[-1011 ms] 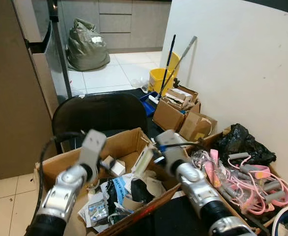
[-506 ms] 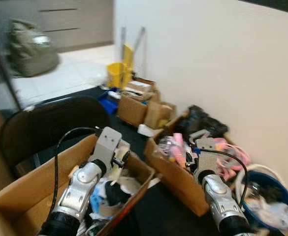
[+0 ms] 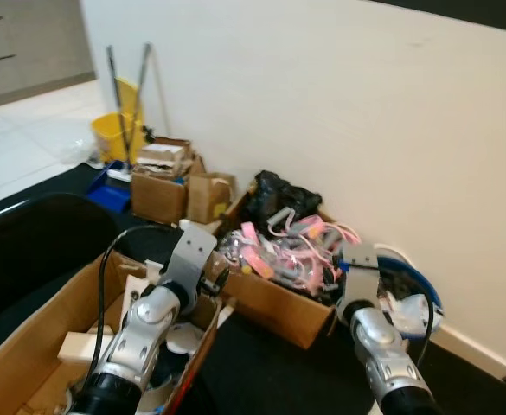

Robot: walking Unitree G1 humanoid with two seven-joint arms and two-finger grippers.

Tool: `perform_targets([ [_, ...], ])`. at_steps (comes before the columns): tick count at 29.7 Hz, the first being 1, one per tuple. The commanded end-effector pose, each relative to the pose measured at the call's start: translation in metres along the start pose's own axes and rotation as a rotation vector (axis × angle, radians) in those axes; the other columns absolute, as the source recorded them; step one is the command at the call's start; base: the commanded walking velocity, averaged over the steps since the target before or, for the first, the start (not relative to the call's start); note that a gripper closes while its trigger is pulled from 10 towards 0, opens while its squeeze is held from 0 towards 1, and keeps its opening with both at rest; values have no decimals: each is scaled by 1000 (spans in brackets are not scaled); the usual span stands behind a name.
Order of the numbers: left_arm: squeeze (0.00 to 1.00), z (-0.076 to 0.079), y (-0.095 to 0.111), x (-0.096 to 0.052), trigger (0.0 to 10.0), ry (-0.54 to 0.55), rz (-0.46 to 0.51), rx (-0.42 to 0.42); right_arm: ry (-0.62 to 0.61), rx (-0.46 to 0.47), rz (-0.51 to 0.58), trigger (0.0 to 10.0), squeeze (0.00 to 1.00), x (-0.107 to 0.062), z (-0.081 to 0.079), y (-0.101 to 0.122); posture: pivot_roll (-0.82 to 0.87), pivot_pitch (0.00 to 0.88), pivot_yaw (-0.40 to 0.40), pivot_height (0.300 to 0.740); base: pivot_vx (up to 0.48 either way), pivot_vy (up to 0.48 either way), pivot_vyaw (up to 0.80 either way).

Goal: Picking trash to rubbish bin

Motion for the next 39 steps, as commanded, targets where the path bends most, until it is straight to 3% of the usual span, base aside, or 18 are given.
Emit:
perform_targets([
  [1,0,3,-5,0,10000,-9,-16,7,-13,-5,-24,10000,0,-3,5,-6,-72,35,-57,740,0,0,-800],
  [39,0,5,-4,2,10000,0,4,11,-44,-24,-63,10000,0,-13,10,-14,-76,24,-61,740,0,0,-800],
])
Point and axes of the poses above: a point about 5 cm out from each wrist's last joint towards the gripper, its own x axis pointing out of the wrist towards the gripper, its own y axis along the axis of the wrist's last joint, z = x × y, the point moved 5 cm from there along x, pointing out of the wrist towards the gripper, and after that the axes turned 4 degrees about x, right-handed, at the moved point
